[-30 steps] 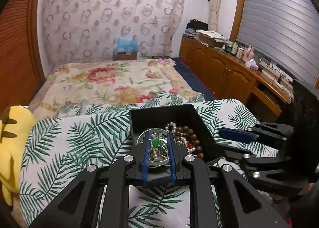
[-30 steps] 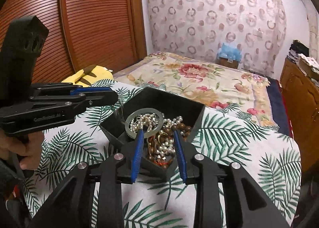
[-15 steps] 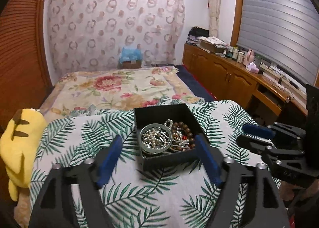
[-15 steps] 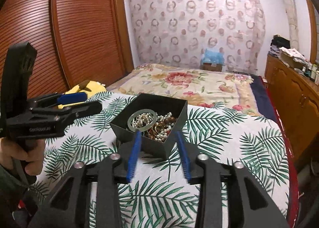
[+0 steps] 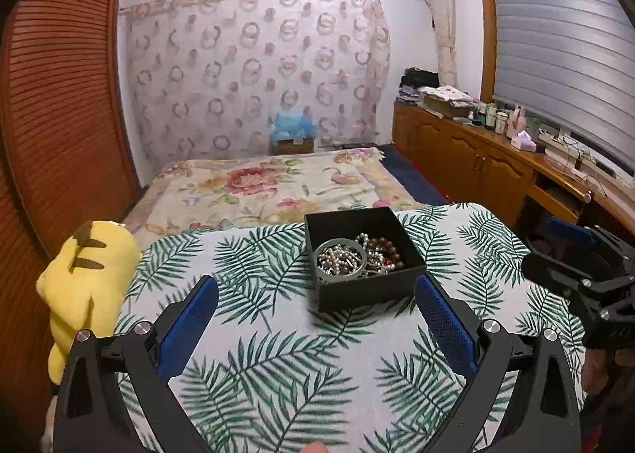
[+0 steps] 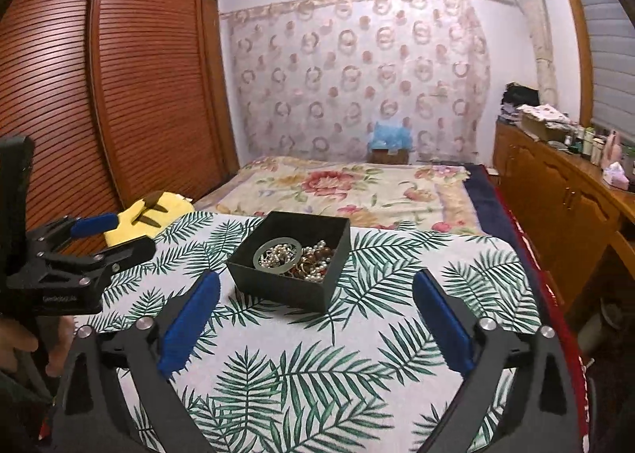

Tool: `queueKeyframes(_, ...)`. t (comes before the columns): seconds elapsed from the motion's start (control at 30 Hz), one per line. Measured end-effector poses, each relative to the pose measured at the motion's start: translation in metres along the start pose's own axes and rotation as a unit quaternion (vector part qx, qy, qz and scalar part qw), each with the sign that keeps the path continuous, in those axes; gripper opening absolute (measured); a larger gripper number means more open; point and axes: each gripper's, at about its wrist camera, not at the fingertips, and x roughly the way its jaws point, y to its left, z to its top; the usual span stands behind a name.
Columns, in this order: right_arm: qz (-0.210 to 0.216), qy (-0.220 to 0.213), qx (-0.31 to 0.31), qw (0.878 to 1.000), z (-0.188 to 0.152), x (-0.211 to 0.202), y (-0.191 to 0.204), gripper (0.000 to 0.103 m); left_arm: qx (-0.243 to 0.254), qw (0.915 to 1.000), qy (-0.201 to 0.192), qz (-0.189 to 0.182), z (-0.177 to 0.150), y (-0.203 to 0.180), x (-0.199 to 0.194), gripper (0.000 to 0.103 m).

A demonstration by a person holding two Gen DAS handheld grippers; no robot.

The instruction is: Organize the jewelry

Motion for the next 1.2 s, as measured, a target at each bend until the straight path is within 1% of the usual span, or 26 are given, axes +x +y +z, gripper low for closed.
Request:
queueKeyframes(0.07, -0.017, 0.002, 0.01, 1.0, -0.004, -0.007, -0.001, 0.1, 0.0, 1.0, 0.002, 0.001, -0.005, 0.0, -0.009, 0.095)
queueKeyframes(0.17, -0.031, 0.002, 0.017, 0.999, -0.009, -0.014, -0.001, 0.101, -0.003, 1.0, 0.0, 0.008, -0.009, 0.0, -0.018, 0.095)
queueKeyframes(0.3, -0.032, -0.005, 0.026, 0.999, -0.013, -0.021, -0.003, 0.101, -0.005, 0.9999, -0.004, 0.015, -0.011, 0.001, -0.025, 0.095)
queueKeyframes(0.47, -0.031, -0.008, 0.024, 0.999, -0.015, -0.021, -0.003, 0.101, -0.016, 0.9998, -0.006, 0.011, -0.011, 0.004, -0.026, 0.095)
queueKeyframes(1.2, -0.033, -0.013, 0.023, 0.999, -0.016, -0.025, -0.002, 0.1, -0.015, 0.9998, -0.011, 0.01, -0.014, 0.004, -0.029, 0.095)
